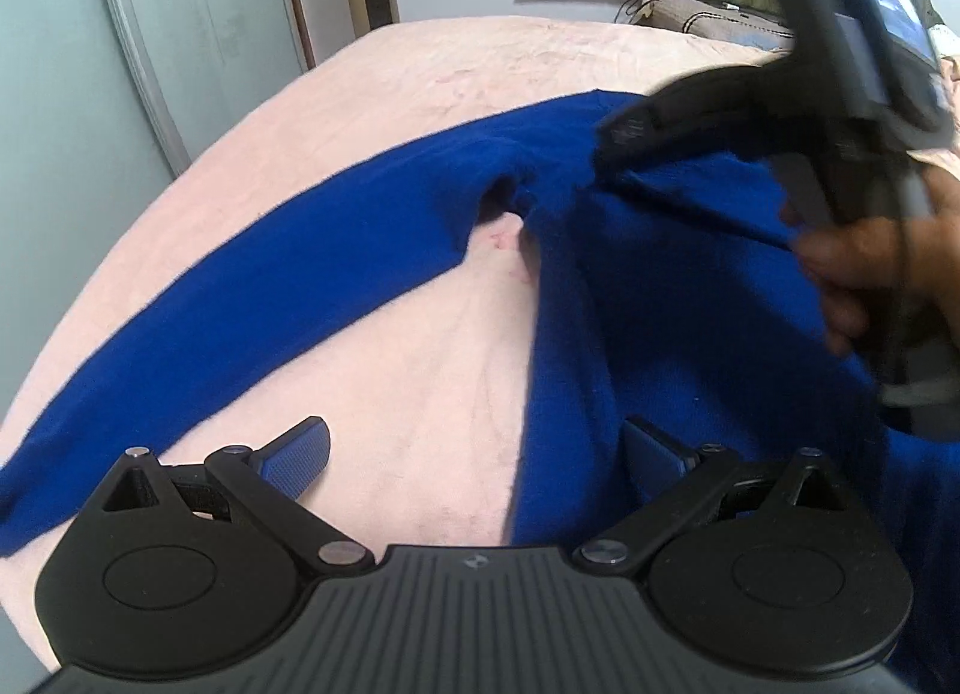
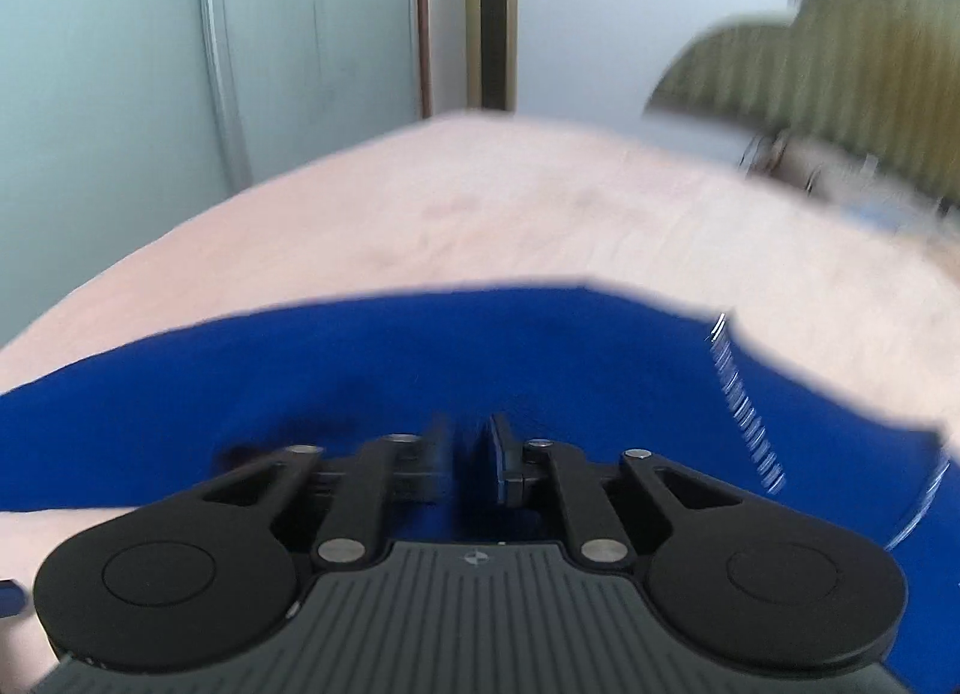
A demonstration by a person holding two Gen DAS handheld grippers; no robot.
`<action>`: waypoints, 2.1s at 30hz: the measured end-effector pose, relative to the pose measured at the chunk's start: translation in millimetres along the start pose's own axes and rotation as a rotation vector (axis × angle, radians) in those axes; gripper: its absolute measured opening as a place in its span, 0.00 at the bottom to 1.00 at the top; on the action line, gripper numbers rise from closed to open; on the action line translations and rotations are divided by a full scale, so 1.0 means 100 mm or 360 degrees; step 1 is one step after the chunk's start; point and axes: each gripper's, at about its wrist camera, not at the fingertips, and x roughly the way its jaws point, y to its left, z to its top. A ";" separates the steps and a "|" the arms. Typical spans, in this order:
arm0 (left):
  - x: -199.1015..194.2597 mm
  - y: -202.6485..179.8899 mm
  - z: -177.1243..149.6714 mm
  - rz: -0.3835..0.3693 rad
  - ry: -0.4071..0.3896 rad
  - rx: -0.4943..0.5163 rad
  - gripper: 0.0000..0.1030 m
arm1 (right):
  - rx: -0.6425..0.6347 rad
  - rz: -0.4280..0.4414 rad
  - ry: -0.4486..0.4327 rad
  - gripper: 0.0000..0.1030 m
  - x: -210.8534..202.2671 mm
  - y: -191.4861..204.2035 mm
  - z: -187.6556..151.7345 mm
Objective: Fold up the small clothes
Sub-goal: 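Lay the sleeve across the sweater body and open the right tool, then move the left tool to the other sweater sleeve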
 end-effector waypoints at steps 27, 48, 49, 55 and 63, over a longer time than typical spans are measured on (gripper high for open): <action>-0.20 1.51 -0.56 0.0082 -0.0080 -0.1293 1.00 | 0.0064 -0.0195 -0.0139 0.82 -1.48 -0.02 -1.18; -0.12 2.43 -0.86 0.0022 -0.0272 -0.2205 0.09 | 0.0143 -0.0267 -0.0233 0.86 -1.60 -0.18 -1.24; -0.13 2.41 -0.83 0.0051 -0.0288 -0.2160 0.08 | 0.0148 -0.0266 -0.0235 0.86 -1.61 -0.20 -1.24; -0.29 2.17 -0.26 0.0492 -0.0573 -0.1495 0.07 | 0.0181 -0.0302 -0.0264 0.86 -1.72 -0.34 -1.25; -0.14 1.26 1.14 0.0494 -0.0702 -0.0705 0.08 | 0.0325 -0.0409 -0.0281 0.87 -1.86 -0.71 -1.36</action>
